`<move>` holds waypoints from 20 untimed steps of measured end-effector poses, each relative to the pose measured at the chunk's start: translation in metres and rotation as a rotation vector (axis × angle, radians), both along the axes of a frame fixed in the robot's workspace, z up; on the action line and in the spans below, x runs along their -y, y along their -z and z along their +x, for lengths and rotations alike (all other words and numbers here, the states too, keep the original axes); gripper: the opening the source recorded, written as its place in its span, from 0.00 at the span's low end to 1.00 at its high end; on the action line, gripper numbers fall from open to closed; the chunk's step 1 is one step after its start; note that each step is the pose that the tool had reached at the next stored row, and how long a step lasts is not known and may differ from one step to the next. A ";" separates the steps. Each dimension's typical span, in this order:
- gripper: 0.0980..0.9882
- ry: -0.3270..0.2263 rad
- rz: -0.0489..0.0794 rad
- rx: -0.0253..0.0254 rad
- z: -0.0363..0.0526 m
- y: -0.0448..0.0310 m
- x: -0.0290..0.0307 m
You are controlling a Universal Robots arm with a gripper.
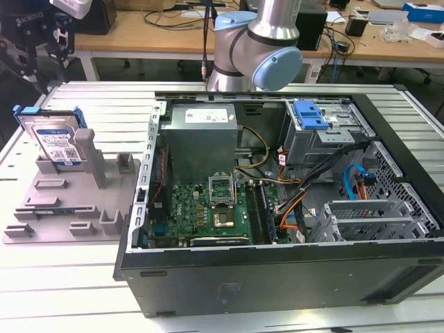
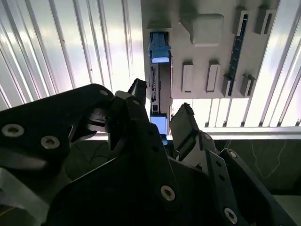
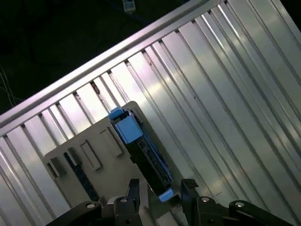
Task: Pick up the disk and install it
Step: 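Pick up the disk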
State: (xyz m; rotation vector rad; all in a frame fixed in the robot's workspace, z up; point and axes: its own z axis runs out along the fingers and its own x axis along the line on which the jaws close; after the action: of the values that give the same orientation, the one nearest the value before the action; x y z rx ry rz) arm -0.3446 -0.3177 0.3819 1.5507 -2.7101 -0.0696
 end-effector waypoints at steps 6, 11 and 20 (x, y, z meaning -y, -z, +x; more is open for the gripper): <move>0.43 -0.080 -0.002 0.0000 0.0000 0.0003 -0.0003; 0.43 -0.134 -0.010 0.0014 -0.0001 0.0003 -0.0011; 0.43 -0.223 -0.047 0.0587 -0.0008 0.0018 -0.0070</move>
State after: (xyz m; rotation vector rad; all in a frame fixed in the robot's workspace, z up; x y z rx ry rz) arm -0.3454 -0.3107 0.3801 1.8564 -2.5394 0.0434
